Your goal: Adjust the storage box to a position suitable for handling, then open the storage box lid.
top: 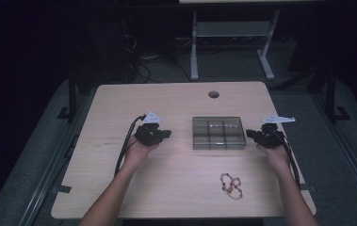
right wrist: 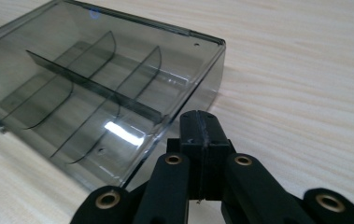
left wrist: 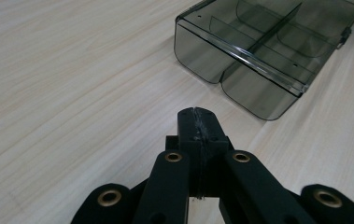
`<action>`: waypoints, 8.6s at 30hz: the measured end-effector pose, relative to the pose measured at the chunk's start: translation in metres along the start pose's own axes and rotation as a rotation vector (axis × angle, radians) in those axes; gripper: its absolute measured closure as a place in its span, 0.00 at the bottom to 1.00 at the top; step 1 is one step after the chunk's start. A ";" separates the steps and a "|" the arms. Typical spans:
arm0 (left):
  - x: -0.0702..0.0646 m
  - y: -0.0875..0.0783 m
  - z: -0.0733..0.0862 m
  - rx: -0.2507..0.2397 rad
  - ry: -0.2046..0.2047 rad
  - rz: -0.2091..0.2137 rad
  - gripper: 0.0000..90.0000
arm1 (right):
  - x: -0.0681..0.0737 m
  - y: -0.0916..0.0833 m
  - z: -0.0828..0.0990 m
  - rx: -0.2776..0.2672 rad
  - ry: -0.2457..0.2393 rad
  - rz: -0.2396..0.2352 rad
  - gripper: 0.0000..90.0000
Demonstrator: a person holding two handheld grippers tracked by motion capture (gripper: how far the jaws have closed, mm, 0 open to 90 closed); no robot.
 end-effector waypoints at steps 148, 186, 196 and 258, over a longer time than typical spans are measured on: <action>-0.043 -0.047 0.082 0.162 -0.028 0.037 1.00 | 0.134 -0.002 0.034 0.161 -0.279 -0.263 1.00; -0.073 -0.070 0.099 0.159 -0.036 0.084 1.00 | 0.151 -0.032 0.061 0.165 -0.304 -0.316 1.00; -0.070 -0.069 0.098 0.157 -0.016 0.067 1.00 | 0.153 -0.032 0.061 0.168 -0.306 -0.322 1.00; -0.102 -0.101 0.118 0.125 0.036 0.172 1.00 | 0.165 -0.079 0.082 0.090 -0.317 -0.501 1.00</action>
Point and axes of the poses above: each handheld gripper's, and its own axes: y roughly forward along the jaws, z roughly out of its underside, x roughly to its left, the point moved 4 cm from there along y, roughly forward along the jaws, and after that the axes turned 5 degrees about z, right-handed, at the moved point
